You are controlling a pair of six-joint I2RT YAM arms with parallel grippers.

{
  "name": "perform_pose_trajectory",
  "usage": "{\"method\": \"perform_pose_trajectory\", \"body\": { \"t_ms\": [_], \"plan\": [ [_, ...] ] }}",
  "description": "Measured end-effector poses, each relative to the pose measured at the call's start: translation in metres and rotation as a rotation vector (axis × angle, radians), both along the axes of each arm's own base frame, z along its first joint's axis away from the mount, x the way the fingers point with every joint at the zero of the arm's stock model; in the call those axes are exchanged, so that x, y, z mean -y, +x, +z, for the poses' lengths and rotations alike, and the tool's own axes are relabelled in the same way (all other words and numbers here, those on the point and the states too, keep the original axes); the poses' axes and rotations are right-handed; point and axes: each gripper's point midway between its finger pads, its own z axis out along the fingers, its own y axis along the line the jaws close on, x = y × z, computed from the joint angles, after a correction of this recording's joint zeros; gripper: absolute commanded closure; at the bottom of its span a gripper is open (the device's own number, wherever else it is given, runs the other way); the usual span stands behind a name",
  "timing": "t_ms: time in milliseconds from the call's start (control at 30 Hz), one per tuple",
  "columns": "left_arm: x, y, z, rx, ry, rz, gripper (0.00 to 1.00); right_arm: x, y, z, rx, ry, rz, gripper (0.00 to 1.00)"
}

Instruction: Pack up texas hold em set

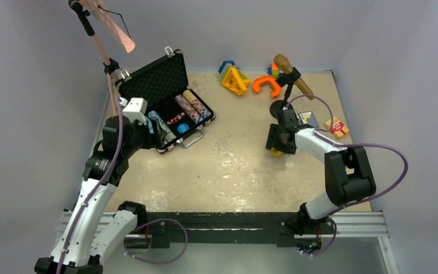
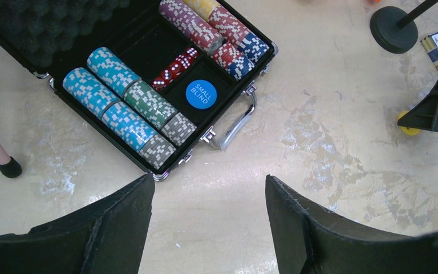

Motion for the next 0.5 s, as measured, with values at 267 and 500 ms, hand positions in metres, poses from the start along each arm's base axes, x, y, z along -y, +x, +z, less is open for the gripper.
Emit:
{"method": "perform_pose_trajectory", "body": {
  "t_ms": [267, 500],
  "plan": [
    [0.0000, 0.0000, 0.0000, 0.000, 0.000, 0.000, 0.25, 0.0010, -0.0011, -0.0043, -0.014, -0.006, -0.006, 0.33],
    [-0.0001, -0.0003, 0.0002, 0.002, 0.000, 0.000, 0.25, 0.0020, -0.0037, -0.0100, -0.036, -0.014, -0.008, 0.39]
  ]
}}
